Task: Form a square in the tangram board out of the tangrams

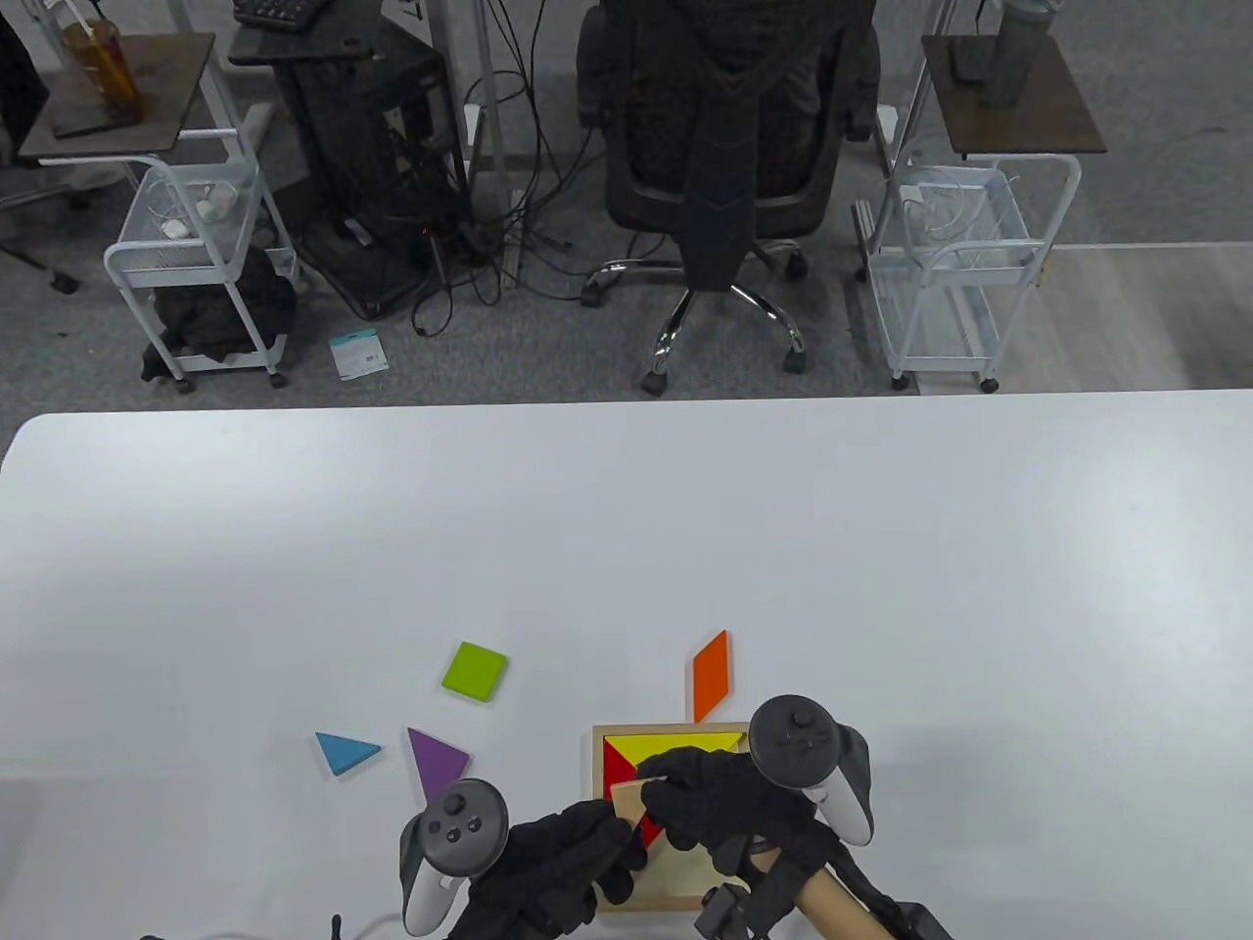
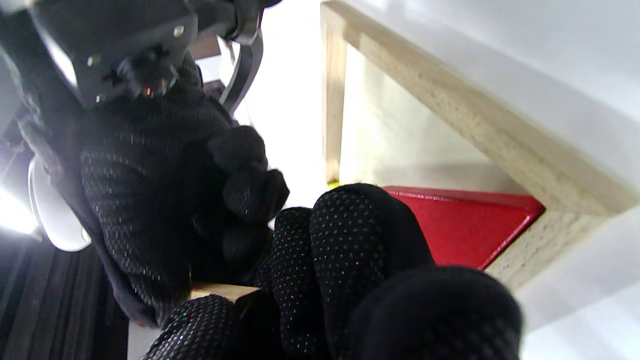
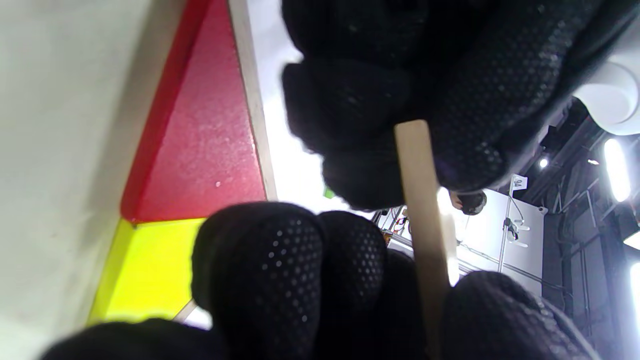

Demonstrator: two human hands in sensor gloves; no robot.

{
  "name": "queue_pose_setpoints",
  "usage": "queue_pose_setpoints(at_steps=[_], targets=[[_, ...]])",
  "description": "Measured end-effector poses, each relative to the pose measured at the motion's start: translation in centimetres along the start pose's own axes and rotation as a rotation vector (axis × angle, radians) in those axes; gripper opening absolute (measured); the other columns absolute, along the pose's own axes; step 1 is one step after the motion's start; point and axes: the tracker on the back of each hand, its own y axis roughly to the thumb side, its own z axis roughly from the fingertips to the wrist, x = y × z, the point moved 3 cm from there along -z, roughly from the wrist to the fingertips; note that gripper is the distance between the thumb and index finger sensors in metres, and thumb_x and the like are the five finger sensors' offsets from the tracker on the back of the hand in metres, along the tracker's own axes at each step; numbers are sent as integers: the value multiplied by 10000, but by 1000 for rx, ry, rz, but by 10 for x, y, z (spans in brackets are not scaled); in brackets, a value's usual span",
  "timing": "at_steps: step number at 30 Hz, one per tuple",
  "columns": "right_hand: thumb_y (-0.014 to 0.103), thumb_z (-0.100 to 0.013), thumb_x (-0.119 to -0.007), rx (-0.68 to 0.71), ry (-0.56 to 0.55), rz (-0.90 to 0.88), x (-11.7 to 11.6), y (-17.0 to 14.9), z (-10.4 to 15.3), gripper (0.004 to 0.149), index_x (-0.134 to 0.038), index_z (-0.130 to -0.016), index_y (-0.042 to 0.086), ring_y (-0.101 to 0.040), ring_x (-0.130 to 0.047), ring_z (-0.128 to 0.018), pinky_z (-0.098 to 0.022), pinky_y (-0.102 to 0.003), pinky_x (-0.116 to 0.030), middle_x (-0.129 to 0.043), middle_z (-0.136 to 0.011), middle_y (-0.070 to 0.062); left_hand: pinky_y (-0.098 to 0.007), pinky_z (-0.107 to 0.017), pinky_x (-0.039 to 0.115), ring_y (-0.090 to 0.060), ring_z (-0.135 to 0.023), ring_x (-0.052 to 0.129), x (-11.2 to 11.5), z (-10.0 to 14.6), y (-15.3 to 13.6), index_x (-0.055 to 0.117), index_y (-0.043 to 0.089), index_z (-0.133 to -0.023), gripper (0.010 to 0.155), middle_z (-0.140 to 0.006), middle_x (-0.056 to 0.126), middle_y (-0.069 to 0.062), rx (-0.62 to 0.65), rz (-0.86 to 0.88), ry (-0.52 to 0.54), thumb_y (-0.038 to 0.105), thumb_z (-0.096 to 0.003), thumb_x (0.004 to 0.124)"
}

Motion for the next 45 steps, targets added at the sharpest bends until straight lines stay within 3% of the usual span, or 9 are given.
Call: queue_pose_setpoints(at_steps=[6, 12, 20, 23, 27, 30, 35, 39, 45], targets=[[446, -380, -763, 21, -7, 29, 1, 4, 2, 507, -822, -773, 133, -248, -986, -355, -148, -293, -826, -961, -623, -94, -267, -244, 937, -306, -481, 1058, 10, -1, 1, 774, 55, -913, 512, -755, 952, -177, -9, -36, -74, 418, -562, 688], [426, -388, -757, 4, 30, 67, 3, 3, 4, 496, -833, -765, 112, -249, -991, -327, -129, -295, -825, -974, -598, -103, -291, -303, 935, -332, -563, 1031, -5, 2, -1, 701, 46, -969, 615, -830, 895, -201, 7, 20, -4, 496, -551, 676], [420, -388, -754, 20, 52, 102, -6, 6, 4, 494, -836, -761, 107, -254, -990, -320, -126, -298, -825, -975, -591, -111, -250, -230, 941, -268, -432, 1071, -2, 0, -2, 819, 95, -864, 484, -692, 988, -130, -3, 5, -20, 449, -556, 697], [489, -355, -785, 75, 8, 124, -3, 13, 11, 691, -671, -914, 98, -332, -905, -537, -272, -350, -799, -831, -791, -162, -232, -215, 944, -249, -404, 1077, -5, 1, -3, 846, 111, -837, 457, -660, 1004, -114, -2, 25, 3, 442, -560, 695], [489, -344, -813, 164, -46, 362, -4, 32, 26, 772, -566, -980, 130, -350, -827, -679, -368, -373, -769, -715, -911, -156, -217, -236, 943, -234, -429, 1073, -6, 0, -5, 840, 144, -844, 457, -681, 994, -94, -13, 55, 2, 470, -555, 699], [525, -300, -846, 215, -106, 503, -12, 41, 37, 927, -407, -1034, 167, -354, -705, -820, -475, -392, -723, -545, -1021, -141, -206, -234, 945, -225, -419, 1075, -7, 2, -6, 846, 153, -835, 449, -671, 998, -87, -26, 61, 38, 473, -553, 705], [587, -252, -846, 234, -202, 879, -29, 54, 52, 1038, -319, -1052, 190, -326, -638, -895, -547, -380, -696, -455, -1073, -108, -197, -228, 946, -220, -407, 1077, -12, 6, -8, 849, 150, -828, 446, -661, 1001, -89, -41, 86, 108, 470, -551, 708], [568, -258, -853, 247, -251, 939, -39, 58, 54, 993, -370, -1046, 205, -309, -674, -878, -535, -372, -703, -502, -1064, -90, -201, -219, 946, -226, -392, 1079, -12, 7, -9, 859, 140, -817, 447, -648, 1007, -95, -47, 118, 129, 465, -547, 714], [561, -259, -857, 229, -195, 927, -39, 58, 50, 953, -435, -1034, 201, -301, -726, -838, -514, -369, -717, -569, -1039, -89, -192, -215, 941, -224, -359, 1073, -9, 7, -8, 874, 130, -790, 450, -616, 1014, -93, -50, 119, 120, 470, -536, 723]])
